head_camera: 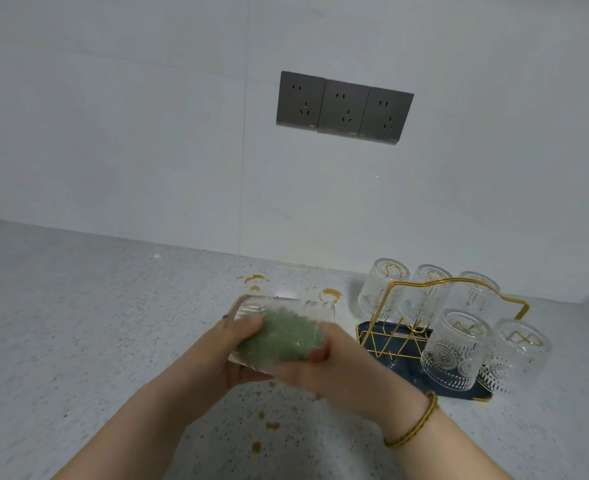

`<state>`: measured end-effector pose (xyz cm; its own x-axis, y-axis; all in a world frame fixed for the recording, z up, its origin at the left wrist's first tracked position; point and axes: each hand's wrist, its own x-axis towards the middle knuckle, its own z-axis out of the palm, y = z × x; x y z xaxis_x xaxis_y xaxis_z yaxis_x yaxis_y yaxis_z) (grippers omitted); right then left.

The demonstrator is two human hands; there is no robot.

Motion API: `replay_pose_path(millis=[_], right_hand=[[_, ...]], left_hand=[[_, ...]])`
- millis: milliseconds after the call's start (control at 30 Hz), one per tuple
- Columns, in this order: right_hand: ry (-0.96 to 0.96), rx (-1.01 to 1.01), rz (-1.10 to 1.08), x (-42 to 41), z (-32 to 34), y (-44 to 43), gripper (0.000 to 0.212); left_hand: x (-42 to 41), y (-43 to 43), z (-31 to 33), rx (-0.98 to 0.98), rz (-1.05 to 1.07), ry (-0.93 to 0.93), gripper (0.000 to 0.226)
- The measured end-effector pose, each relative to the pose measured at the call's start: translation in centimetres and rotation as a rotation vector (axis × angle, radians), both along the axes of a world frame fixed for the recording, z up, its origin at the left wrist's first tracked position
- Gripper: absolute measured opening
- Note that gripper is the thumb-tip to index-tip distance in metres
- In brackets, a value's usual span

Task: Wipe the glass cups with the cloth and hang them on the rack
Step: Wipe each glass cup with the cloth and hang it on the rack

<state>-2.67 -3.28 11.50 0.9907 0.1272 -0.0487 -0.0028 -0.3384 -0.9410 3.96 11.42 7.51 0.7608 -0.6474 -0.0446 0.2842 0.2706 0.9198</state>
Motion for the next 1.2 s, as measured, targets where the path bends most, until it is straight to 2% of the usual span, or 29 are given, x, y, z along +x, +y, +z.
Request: replay_pose_path(millis=[33,67,100,133,167,200,233,267,300,333,400,433,467,500,567,600,633,667,733,767,833,900,967,1033,1100,1167,1200], right_hand=[[0.162,0.282,-0.061,0.1,0.0,-0.6,0.015],[0.308,0.539,-0.109,0.3,0.1,-0.9,0.034],[0.369,0.715,-0.110,0.5,-0.6,-1.1,0.074],[0.411,0.769,-0.140,0.7,-1.1,-1.4,0.101],[0.421,0.706,-0.154,0.6,-1.1,-1.3,0.101],[0.369,0.553,-0.115,0.4,-1.0,-1.1,0.078],[0.250,0.306,-0.065,0.0,-0.5,-0.8,0.045],[0.096,0.053,-0.011,-0.2,-0.3,-0.4,0.020],[-0.030,-0.112,0.047,-0.4,-0.4,-0.3,0.005],[-0.127,-0.252,0.067,-0.5,-0.8,-0.3,0.008],[-0.174,-0.323,0.083,-0.6,-0.8,0.0,0.015],[-0.141,-0.274,0.064,-0.6,-0.6,0.0,0.012],[-0.081,-0.153,0.043,-0.6,-0.5,-0.3,0.005],[0.016,0.033,0.014,-0.5,-0.4,-0.7,0.010],[0.261,0.493,-0.079,0.1,-0.5,-1.3,0.054],[0.340,0.642,-0.116,0.3,-0.9,-1.5,0.077],[0.378,0.674,-0.123,0.3,-0.9,-1.5,0.082],[0.375,0.569,-0.102,0.1,-0.5,-1.3,0.069],[0.303,0.178,0.030,-0.9,0.7,-1.2,0.022],[0.223,0.011,0.108,-1.1,0.9,-1.4,0.021],[0.107,-0.190,0.253,-1.0,1.4,-1.6,0.024],[0.059,-0.350,0.313,-0.6,1.8,-1.6,0.034],[0.012,-0.365,0.294,-0.3,1.8,-1.8,0.033],[-0.037,-0.294,0.232,-0.1,2.0,-2.3,0.021],[-0.074,-0.221,0.159,0.0,2.4,-2.6,0.018],[-0.131,-0.232,0.077,0.2,2.6,-2.5,0.012],[-0.175,-0.275,0.033,0.3,2.5,-2.4,0.016]], left_hand=[[0.2,0.4,-0.2,0.017,0.013,-0.048,0.081],[0.4,0.6,-0.4,0.030,0.022,-0.087,0.089],[0.6,0.7,-0.5,0.032,0.017,-0.116,0.087],[0.7,0.8,-0.4,0.033,0.015,-0.129,0.078],[0.6,0.7,-0.2,0.029,0.025,-0.116,0.064],[0.4,0.6,0.0,0.024,0.041,-0.085,0.047],[0.3,0.4,0.2,0.036,0.044,-0.049,0.033],[0.3,0.2,0.2,0.056,0.032,-0.006,0.025],[0.2,0.0,0.3,0.067,0.017,0.043,0.022],[0.1,0.0,0.2,0.075,0.012,0.088,0.026],[0.2,0.0,0.1,0.084,0.017,0.121,0.030],[0.1,0.0,0.2,0.085,0.009,0.087,0.027],[0.1,0.1,0.1,0.088,0.000,0.032,0.028],[0.2,0.2,0.0,0.102,-0.001,-0.030,0.036],[0.3,0.5,0.0,0.151,0.021,-0.152,0.057],[0.4,0.6,0.1,0.176,0.026,-0.206,0.062],[0.5,0.7,0.2,0.196,0.030,-0.242,0.062],[0.5,0.8,0.2,0.202,0.035,-0.250,0.060],[0.4,0.7,0.2,0.195,0.006,-0.184,0.057],[0.3,0.5,0.0,0.193,-0.023,-0.122,0.054],[0.0,0.5,-0.6,0.174,-0.078,0.013,0.044],[-0.1,0.5,-1.4,0.139,-0.161,0.103,0.054],[0.2,0.7,-2.0,0.106,-0.242,0.117,0.071],[0.7,1.0,-2.5,0.091,-0.298,0.105,0.076],[1.2,1.2,-2.5,0.117,-0.371,0.062,0.077],[1.6,1.1,-2.1,0.133,-0.457,-0.015,0.081],[1.6,1.0,-1.8,0.140,-0.480,-0.051,0.085]])
